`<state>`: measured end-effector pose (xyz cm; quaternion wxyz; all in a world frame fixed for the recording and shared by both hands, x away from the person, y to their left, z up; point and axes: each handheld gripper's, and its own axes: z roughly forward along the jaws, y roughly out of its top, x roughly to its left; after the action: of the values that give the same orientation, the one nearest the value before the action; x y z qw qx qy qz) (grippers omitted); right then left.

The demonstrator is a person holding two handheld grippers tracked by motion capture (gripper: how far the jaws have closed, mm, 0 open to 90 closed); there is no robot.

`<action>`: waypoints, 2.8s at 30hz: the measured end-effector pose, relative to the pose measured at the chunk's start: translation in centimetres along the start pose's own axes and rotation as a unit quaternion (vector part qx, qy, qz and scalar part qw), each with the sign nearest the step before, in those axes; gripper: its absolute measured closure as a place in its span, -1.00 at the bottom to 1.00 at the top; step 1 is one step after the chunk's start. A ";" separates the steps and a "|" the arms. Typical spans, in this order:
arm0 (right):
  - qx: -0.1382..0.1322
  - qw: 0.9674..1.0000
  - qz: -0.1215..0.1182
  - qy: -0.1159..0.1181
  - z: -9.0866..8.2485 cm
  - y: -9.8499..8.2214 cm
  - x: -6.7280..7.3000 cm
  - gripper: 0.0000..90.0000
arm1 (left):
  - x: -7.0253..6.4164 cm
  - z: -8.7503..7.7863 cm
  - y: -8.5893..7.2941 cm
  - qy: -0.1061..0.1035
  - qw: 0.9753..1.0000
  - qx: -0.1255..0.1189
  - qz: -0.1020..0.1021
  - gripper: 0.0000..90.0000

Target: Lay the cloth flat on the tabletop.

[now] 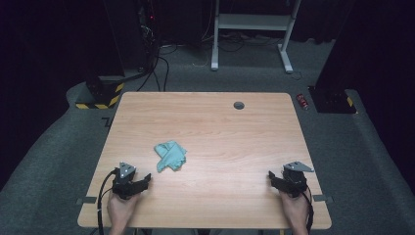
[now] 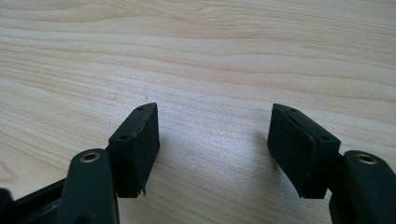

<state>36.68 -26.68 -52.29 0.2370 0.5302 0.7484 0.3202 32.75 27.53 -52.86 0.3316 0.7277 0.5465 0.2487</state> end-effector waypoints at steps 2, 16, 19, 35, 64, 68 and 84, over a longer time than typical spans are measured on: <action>0.001 1.000 0.000 0.000 0.0 0.0 0.0 -0.25 | 0.0 0.0 0.0 -0.002 1.000 0.000 -0.001 -0.27; 0.000 1.000 -0.001 0.001 0.0 0.0 0.0 -0.26 | -0.4 0.5 1.0 -0.025 0.999 -0.003 -0.023 -0.24; 0.000 1.000 -0.002 0.002 0.0 0.0 0.0 -0.26 | -0.8 0.6 1.7 -0.031 0.999 -0.009 -0.020 -0.24; 0.000 1.000 -0.002 0.002 0.0 0.0 0.0 -0.27 | -4.0 1.8 4.7 -0.068 0.997 0.002 0.026 -0.23; 0.002 1.000 -0.006 0.006 0.0 0.0 0.0 -0.29 | -6.4 5.8 6.9 -0.059 0.994 0.035 0.081 0.16; 0.002 1.000 -0.005 0.006 0.0 0.0 0.1 -0.29 | -6.2 5.7 7.0 -0.060 0.994 0.031 0.085 0.47; 0.002 1.000 -0.005 0.006 0.0 0.0 0.1 -0.29 | -6.5 5.6 7.0 -0.104 0.991 0.011 0.079 0.85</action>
<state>36.69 -26.62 -52.29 0.2333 0.5247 0.7532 0.3208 39.40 18.79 -51.25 0.3577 0.7942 0.4526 0.1909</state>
